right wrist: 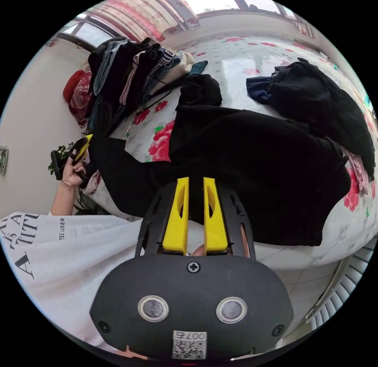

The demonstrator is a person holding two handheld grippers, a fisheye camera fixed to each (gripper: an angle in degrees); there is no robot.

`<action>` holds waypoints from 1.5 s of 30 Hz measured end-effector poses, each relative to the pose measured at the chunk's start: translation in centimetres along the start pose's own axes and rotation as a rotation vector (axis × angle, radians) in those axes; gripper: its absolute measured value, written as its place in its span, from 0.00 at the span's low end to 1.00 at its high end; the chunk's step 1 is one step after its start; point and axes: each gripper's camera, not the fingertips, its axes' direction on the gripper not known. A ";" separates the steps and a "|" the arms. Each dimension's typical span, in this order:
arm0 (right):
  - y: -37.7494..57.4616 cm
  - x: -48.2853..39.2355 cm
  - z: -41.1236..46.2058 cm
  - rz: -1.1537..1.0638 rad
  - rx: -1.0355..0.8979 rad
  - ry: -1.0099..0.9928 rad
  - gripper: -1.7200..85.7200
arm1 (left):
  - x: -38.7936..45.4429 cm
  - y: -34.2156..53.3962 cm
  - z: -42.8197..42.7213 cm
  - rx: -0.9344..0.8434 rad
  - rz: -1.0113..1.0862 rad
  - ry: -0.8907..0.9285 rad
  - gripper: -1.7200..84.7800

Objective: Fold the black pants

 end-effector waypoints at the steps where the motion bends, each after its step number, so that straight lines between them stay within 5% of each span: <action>1: -0.1 0.2 0.2 0.019 0.002 -0.019 0.11 | 0.1 -2.1 5.6 -0.262 0.030 0.014 0.09; 3: -0.1 1.0 0.9 0.101 -0.004 -0.110 0.11 | 1.1 -3.3 10.9 -0.424 0.076 0.008 0.11; 7: 0.5 1.7 0.8 0.165 0.007 -0.113 0.12 | 2.3 -3.2 14.6 -0.398 0.081 -0.074 0.11; 14: 2.9 6.3 -2.8 0.384 0.120 0.072 0.13 | -4.9 2.5 8.2 -0.041 -0.133 0.055 0.07; 21: 8.1 14.0 -4.7 0.837 0.246 0.220 0.16 | -10.7 4.1 11.8 -0.199 -0.282 -0.019 0.14; 27: 2.0 15.9 -1.1 0.632 -0.004 0.340 0.17 | -5.8 0.9 17.8 -0.265 -0.105 -0.350 0.12; 31: -1.6 15.7 1.6 0.527 -0.208 0.446 0.16 | -4.9 -0.1 18.3 -0.355 -0.005 -0.349 0.07; 35: -2.5 14.9 0.9 0.377 -0.320 0.519 0.10 | -6.2 -0.5 11.9 -0.358 0.040 -0.417 0.06; 39: -0.8 14.2 -3.4 0.288 -0.247 0.467 0.05 | -8.5 0.9 1.5 -0.467 0.123 -0.731 0.05; 45: 2.4 16.2 -2.9 0.308 -0.358 0.482 0.02 | -19.4 8.3 -2.7 -0.494 -0.320 -0.463 0.07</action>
